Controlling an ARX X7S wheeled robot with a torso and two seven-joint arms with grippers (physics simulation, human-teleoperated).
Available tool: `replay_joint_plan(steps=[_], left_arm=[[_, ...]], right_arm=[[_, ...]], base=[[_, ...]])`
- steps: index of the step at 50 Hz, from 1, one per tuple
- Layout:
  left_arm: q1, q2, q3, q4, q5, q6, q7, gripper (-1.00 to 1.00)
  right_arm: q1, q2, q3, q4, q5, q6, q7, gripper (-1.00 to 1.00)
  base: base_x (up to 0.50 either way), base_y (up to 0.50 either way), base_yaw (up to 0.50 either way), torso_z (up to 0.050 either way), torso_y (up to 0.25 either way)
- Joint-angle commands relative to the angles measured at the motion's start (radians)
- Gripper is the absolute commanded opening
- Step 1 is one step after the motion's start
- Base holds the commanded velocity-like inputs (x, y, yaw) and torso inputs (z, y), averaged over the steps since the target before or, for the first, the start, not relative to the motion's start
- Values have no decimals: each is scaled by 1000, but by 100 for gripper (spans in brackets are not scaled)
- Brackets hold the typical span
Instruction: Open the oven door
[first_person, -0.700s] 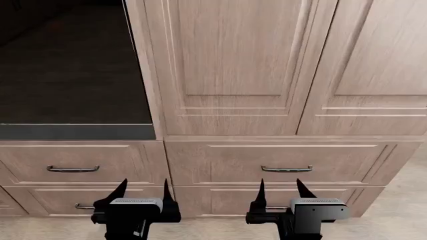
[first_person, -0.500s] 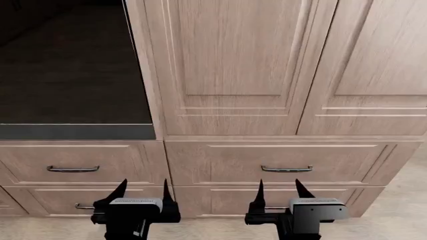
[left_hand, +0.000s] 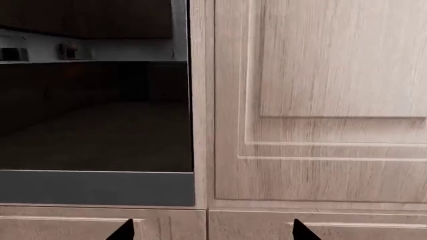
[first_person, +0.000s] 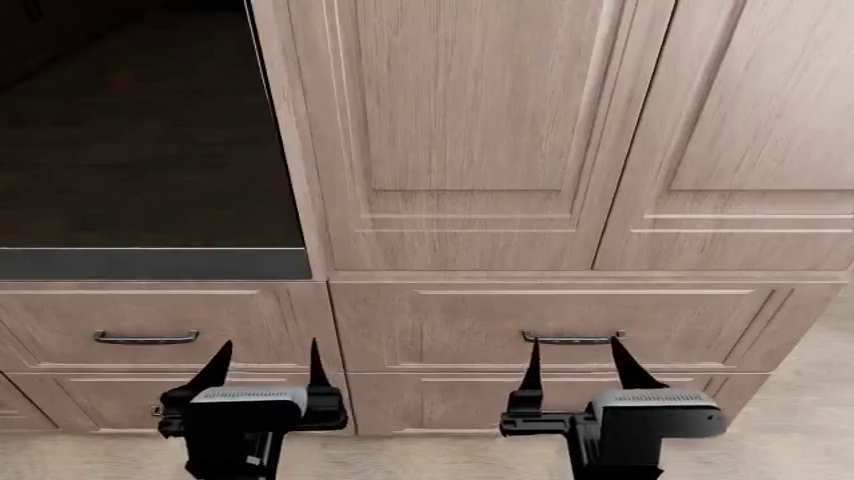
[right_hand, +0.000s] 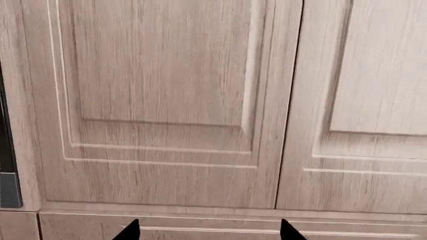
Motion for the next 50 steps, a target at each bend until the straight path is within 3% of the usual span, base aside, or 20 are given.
replay_joint_plan(steps=[1,20,37,50], left_arm=[[21,-33,-15,184,-20,-16,-36,100],[98,-66,-19,420,-52,115,-49,100],[152,-78,-1,482,-1,264,-67,100],[155,-92,4,491,-17,289,-76,100]], right_arm=[[-37,34,7,-201,-18,-5,45,100],[-102,91,-9,-394,-77,-175,74,100],[-164,117,-13,-450,-154,-367,120,100],[-199,144,-29,-450,-200,-525,147,100]], base=[[0,0,0,0,0],[0,0,0,0,0],[0,0,0,0,0],[0,0,0,0,0]])
